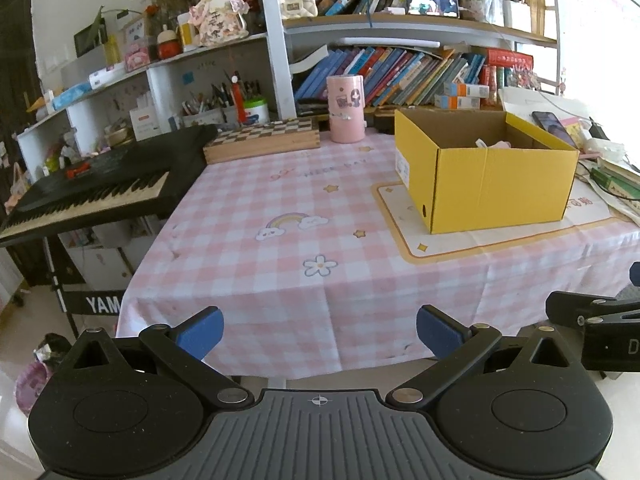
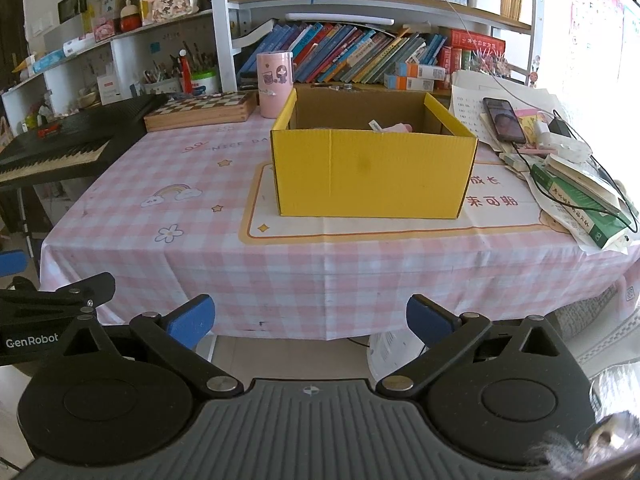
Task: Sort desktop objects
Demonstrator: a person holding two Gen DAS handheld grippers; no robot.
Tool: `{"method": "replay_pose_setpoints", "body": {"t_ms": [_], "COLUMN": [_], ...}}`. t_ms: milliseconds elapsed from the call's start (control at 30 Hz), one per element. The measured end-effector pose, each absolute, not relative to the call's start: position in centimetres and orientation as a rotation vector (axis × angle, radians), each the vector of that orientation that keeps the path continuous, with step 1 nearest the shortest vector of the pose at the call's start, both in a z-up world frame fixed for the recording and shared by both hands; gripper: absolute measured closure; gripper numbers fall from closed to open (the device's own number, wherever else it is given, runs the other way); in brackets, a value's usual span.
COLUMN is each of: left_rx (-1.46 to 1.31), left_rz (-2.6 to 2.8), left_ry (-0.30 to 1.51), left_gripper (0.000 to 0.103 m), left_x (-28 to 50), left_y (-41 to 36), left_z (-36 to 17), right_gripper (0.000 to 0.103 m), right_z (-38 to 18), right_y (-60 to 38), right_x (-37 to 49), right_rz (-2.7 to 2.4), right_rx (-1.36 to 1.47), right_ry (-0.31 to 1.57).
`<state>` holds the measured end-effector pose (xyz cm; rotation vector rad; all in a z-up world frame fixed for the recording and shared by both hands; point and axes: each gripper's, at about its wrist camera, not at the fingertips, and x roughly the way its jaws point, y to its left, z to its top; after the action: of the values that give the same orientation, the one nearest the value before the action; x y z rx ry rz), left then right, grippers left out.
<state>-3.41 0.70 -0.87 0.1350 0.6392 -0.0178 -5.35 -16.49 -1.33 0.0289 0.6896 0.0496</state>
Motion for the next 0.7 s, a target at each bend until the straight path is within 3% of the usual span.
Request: {"method": "replay_pose_setpoints", "body": {"t_ms": [700], "left_rx": [0.096], "left_rz": [-0.036], "left_ry": [0.621], "left_gripper": [0.000], "left_x": [-3.25], "left_y": [1.32], "left_z": [-0.82], "right_gripper": [0.000], "right_z": [-1.84], "right_y": [-16.10], "right_x": [-4.67], "right_rz": [0.056], "right_rx": [0.017], "right_ry": [0.718]}}
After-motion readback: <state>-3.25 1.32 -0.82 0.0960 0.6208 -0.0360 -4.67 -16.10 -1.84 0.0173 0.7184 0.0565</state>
